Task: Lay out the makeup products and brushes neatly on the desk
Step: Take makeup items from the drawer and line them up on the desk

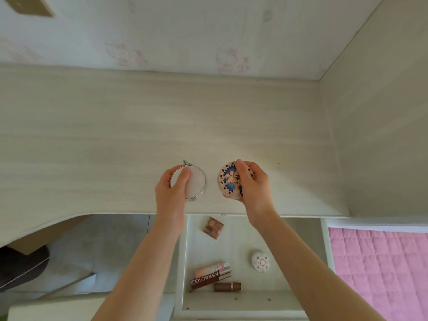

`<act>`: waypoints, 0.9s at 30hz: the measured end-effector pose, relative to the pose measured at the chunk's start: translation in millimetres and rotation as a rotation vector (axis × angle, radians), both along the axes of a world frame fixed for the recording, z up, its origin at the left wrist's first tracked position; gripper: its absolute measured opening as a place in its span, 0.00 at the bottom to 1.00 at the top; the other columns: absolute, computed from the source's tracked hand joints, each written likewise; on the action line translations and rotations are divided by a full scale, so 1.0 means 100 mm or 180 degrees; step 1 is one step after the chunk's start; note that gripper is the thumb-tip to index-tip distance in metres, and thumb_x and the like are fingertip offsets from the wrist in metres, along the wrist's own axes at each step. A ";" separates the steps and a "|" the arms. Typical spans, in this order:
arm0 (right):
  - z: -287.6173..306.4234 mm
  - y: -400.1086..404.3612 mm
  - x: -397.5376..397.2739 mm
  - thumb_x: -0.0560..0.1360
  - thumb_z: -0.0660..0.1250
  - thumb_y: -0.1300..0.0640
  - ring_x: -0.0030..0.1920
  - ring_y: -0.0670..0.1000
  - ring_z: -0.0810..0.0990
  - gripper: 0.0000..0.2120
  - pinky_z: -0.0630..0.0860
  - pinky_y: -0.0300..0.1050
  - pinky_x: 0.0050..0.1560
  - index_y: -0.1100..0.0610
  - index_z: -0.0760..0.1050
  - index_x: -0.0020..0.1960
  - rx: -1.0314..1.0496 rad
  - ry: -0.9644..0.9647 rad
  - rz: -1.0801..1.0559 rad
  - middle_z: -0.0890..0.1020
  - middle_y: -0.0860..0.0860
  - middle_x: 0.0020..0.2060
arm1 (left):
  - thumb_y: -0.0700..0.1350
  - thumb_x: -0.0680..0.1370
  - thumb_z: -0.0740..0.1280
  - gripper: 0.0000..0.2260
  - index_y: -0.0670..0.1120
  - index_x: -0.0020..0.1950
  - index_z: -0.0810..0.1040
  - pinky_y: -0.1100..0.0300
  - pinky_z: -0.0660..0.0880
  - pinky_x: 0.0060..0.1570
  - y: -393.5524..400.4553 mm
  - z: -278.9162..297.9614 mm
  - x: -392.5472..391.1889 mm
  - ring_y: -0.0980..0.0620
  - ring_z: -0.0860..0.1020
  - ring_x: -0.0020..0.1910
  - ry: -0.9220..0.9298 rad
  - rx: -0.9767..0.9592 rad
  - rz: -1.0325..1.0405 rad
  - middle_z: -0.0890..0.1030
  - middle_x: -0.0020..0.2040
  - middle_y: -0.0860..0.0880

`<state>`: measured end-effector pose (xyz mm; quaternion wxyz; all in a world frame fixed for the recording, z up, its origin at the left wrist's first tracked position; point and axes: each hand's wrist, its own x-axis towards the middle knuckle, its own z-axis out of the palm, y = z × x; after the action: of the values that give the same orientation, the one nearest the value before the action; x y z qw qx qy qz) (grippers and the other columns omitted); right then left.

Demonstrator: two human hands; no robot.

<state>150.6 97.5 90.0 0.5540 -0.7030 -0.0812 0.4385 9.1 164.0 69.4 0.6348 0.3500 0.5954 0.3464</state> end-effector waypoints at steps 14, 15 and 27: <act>-0.48 1.23 0.37 0.76 0.65 0.49 0.48 0.49 0.80 0.11 0.75 0.38 0.37 0.55 0.75 0.54 -0.0349 -0.0730 0.0444 0.81 0.49 0.47 | 0.44 0.75 0.68 0.09 0.46 0.55 0.79 0.66 0.72 0.42 1.17 -0.38 0.48 0.60 0.77 0.45 0.0712 0.0755 0.0102 0.80 0.47 0.56; -0.50 1.27 0.38 0.77 0.65 0.50 0.46 0.47 0.79 0.11 0.72 0.35 0.34 0.55 0.75 0.55 -0.0352 -0.0773 0.0472 0.80 0.49 0.48 | 0.44 0.75 0.68 0.09 0.46 0.55 0.79 0.65 0.73 0.43 1.21 -0.41 0.48 0.61 0.78 0.45 0.0784 0.0826 0.0081 0.80 0.46 0.57; -0.71 1.42 0.36 0.78 0.63 0.52 0.47 0.53 0.78 0.10 0.76 0.46 0.43 0.57 0.73 0.54 -0.0387 -0.1961 0.1141 0.78 0.52 0.46 | 0.46 0.77 0.66 0.06 0.50 0.53 0.75 0.68 0.70 0.47 1.28 -0.62 0.50 0.59 0.75 0.49 0.1436 0.1679 -0.0592 0.79 0.47 0.59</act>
<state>186.4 239.6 19.0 0.3751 -0.8084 -0.3402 0.3002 59.1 292.0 7.1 0.4041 0.6221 0.5763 0.3429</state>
